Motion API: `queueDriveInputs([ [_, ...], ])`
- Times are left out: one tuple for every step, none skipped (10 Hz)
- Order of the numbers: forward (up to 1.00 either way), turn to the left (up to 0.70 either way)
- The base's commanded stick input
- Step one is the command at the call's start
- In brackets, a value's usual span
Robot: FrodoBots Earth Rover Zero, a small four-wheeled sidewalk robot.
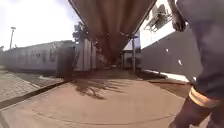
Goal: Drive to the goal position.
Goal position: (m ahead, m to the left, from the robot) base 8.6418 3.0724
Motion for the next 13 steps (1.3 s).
queueDriveInputs([
  [0.7,0.0],
  [0.7,0.0],
  [0.7,0.0],
  [0.7,0.0],
  [0.7,0.0],
  [0.7,0.0],
  [0.7,0.0],
  [0.7,0.2],
  [0.7,0.34],
  [0.7,0.29],
  [0.7,0.1],
  [0.7,0.0],
  [0.7,0.0],
])
